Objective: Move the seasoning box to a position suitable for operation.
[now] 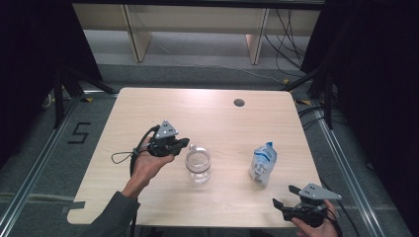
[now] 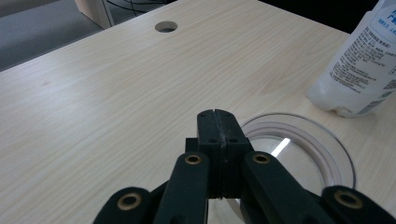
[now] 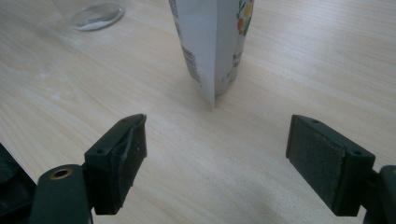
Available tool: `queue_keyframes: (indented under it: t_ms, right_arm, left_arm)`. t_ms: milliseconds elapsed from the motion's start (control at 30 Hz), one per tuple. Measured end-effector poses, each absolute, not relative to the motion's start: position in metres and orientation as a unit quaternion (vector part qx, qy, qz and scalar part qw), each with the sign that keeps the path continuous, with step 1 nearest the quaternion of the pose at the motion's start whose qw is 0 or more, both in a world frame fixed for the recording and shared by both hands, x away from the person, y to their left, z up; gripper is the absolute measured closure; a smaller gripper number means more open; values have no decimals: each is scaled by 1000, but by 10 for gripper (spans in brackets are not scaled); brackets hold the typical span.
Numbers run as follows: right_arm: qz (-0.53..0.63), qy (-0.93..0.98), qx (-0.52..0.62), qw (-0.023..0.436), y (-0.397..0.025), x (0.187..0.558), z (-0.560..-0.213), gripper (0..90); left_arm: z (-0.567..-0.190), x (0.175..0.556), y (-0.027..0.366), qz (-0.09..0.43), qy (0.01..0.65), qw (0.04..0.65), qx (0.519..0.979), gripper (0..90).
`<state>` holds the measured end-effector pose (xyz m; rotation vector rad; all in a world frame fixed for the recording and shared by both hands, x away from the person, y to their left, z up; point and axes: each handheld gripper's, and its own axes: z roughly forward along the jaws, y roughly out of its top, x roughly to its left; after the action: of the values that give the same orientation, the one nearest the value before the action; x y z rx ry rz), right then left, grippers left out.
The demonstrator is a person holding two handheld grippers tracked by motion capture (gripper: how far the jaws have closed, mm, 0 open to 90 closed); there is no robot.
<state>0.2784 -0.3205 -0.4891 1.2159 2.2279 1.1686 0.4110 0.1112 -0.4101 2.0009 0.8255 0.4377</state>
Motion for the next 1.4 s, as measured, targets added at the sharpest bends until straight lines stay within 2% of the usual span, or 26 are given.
queue_keyframes:
  t_ms: [667,1400]
  right_arm:
    - [411,787,426,172,-320,278,-489,211]
    - [409,790,423,170,-319,279,-490,213]
  left_arm:
    - [-422,443,83,161,321,401,843,895]
    - [-419,436,99,156,328,377,852,892]
